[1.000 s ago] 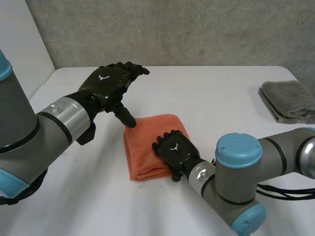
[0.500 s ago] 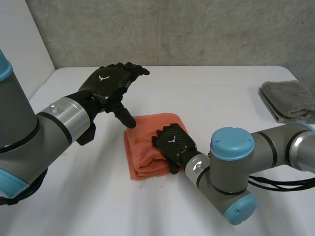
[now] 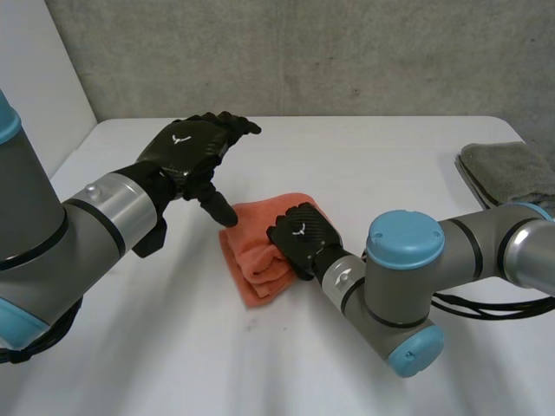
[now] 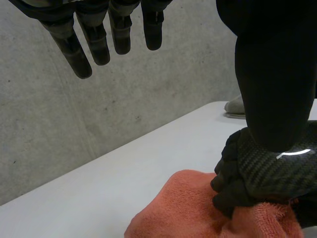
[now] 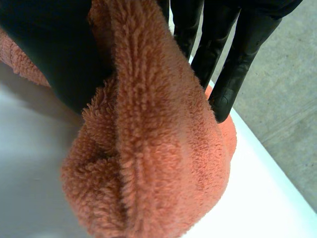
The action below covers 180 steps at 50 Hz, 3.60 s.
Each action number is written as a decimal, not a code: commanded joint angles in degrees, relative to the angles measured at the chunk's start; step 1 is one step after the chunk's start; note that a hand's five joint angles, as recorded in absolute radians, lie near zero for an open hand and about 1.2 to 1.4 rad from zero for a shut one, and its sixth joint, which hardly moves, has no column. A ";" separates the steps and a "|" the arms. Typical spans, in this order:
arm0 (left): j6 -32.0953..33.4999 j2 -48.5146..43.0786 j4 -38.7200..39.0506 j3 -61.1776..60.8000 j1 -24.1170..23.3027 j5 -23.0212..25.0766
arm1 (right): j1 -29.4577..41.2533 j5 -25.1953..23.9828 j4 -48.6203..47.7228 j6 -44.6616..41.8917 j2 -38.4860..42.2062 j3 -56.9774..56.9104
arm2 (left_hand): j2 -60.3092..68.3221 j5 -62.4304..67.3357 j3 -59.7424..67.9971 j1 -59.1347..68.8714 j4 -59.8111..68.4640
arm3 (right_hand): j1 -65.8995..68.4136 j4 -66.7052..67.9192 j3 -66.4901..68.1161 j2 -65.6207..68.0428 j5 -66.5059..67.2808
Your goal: Fold the laundry.
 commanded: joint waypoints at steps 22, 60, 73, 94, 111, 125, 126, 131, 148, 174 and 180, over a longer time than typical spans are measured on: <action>-0.03 0.00 0.18 -0.17 0.87 -0.55 | -26.97 -21.12 -7.36 -15.24 2.61 -25.53 | -1.77 -2.38 -2.05 -1.95 -1.72 | 31.95 14.26 17.01 15.60 21.21; 0.06 -3.51 0.35 -0.61 0.78 -1.43 | -51.50 -33.43 -6.83 3.84 32.24 -63.86 | -1.27 -1.87 -1.55 -1.45 -1.21 | 31.95 14.26 17.01 15.60 21.21; -0.03 -3.51 0.26 -0.70 0.43 -1.43 | -54.31 -33.70 -5.60 3.57 22.40 -45.95 | -1.27 -1.87 -1.55 -1.45 -1.21 | 31.95 14.26 17.01 15.60 21.21; -0.12 -3.34 0.18 -0.96 -0.45 -1.34 | -59.14 -38.27 -2.52 -0.29 16.16 -32.05 | -1.27 -1.87 -1.55 -1.45 -1.21 | 28.32 10.64 13.38 11.98 17.59; -0.03 -2.90 0.26 -0.96 -0.97 -1.17 | -62.74 -36.07 5.37 -7.23 7.65 -24.50 | -1.43 -2.04 -1.72 -1.62 -1.38 | -38.05 -55.74 -52.99 -54.40 -48.79; -0.03 -0.79 0.26 -0.70 -0.27 -1.17 | -67.14 -14.74 19.36 -11.53 -2.74 -25.18 | -1.60 -2.21 -1.89 -1.78 -1.55 | -38.05 -55.74 -52.99 -54.40 -48.79; -0.03 -0.62 0.26 -0.70 -0.10 -1.17 | -67.58 -11.93 19.71 -12.50 -3.18 -26.23 | -1.60 -2.21 -1.89 -1.78 -1.55 | -38.05 -55.74 -52.99 -54.40 -48.79; -0.03 1.23 0.26 -0.52 1.75 -1.25 | -67.06 2.51 20.86 -15.16 -5.20 -34.23 | -1.77 -2.38 -2.05 -1.95 -1.72 | -38.05 -55.74 -52.99 -54.40 -48.79; -1.70 8.09 0.35 -0.26 4.91 -1.78 | -37.37 2.34 20.60 23.43 -29.37 -14.57 | -1.94 -2.54 -2.22 -2.12 -1.88 | -38.05 -55.74 -52.99 -54.40 -48.79; -2.67 7.47 -0.09 -0.78 6.50 -9.96 | -13.88 10.07 5.04 20.71 -31.13 9.97 | -1.98 -2.59 -2.27 -2.17 -1.93 | -38.05 -55.74 -52.99 -54.40 -48.79; -2.84 7.38 -0.17 -0.96 6.41 -9.96 | -14.06 12.53 4.95 20.62 -31.40 9.97 | -1.94 -2.54 -2.22 -2.12 -1.88 | -38.05 -55.74 -52.99 -54.40 -48.79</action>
